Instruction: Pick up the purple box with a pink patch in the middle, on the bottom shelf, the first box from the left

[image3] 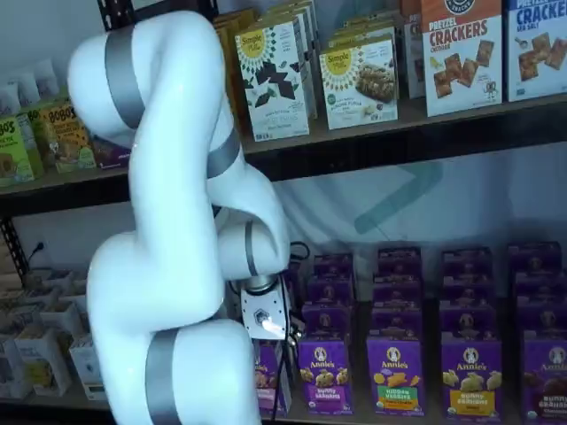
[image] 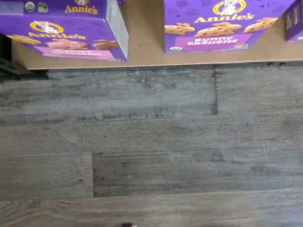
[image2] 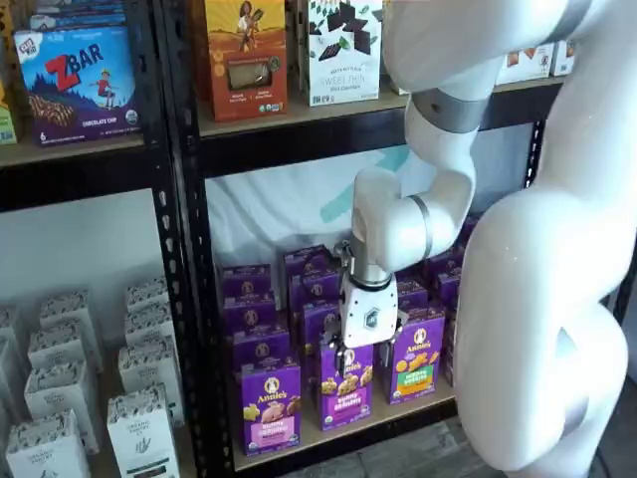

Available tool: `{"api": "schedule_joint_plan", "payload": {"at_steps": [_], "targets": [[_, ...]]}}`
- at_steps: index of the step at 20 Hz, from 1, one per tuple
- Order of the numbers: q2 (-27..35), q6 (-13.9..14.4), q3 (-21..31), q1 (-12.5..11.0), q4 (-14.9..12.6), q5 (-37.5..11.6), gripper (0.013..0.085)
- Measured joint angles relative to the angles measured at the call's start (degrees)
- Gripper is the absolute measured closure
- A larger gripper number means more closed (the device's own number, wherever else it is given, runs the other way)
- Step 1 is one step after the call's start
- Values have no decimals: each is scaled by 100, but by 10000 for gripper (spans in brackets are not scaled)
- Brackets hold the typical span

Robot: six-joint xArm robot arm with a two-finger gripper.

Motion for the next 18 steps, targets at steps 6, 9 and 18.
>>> {"api": "schedule_joint_plan", "payload": {"at_steps": [6,9,18], "targets": [[720,57,-496,64,-3,-208,130],[1049,81,-749,143,53,-258,130],[1781,473,-1469,315,-178,-322,130]]}}
